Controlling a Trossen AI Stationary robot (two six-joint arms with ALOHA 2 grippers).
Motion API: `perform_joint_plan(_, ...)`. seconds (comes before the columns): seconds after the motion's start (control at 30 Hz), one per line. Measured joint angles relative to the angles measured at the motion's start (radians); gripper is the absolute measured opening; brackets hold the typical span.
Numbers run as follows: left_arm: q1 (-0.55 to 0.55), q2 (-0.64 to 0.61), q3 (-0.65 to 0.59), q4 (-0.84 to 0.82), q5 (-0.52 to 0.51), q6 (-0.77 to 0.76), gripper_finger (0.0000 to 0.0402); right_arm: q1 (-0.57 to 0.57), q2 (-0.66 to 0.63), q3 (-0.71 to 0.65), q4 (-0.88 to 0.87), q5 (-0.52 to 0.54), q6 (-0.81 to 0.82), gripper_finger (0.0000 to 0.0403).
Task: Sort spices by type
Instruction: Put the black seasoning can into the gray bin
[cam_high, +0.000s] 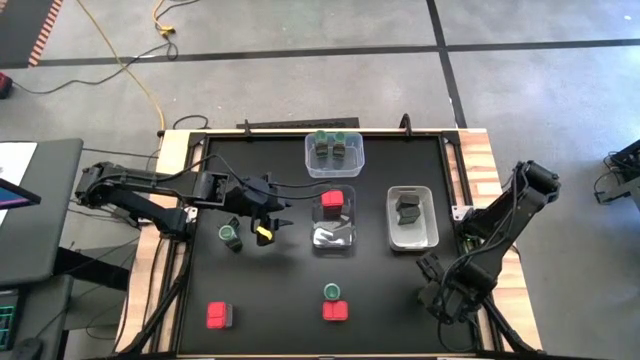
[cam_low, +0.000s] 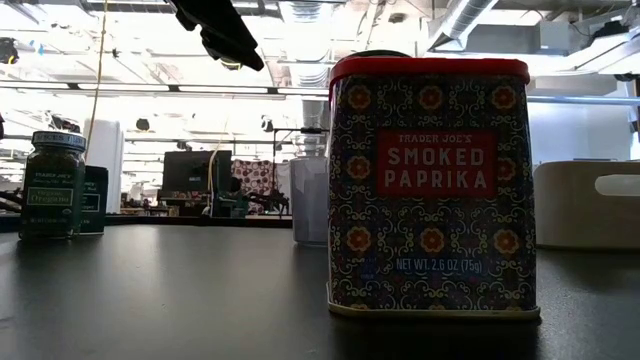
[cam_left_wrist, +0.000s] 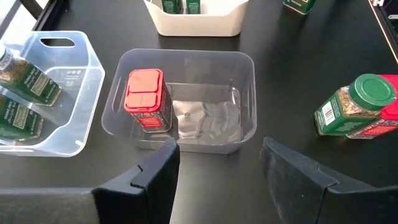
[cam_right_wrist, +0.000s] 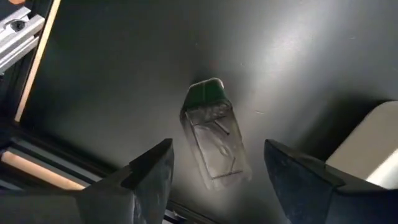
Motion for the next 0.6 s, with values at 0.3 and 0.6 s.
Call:
perform_joint_plan(0.3, 0.000, 0.000, 0.000, 0.000, 0.000, 0.001, 0.0214, 0.001, 0.000, 0.038, -0.041, 0.000, 0.138, 0.0276)
perform_joint_plan(0.6, 0.000, 0.000, 0.000, 0.000, 0.000, -0.004, 0.0214, 0.008, -0.001, 0.038, -0.049, 0.000, 0.135, 0.0276)
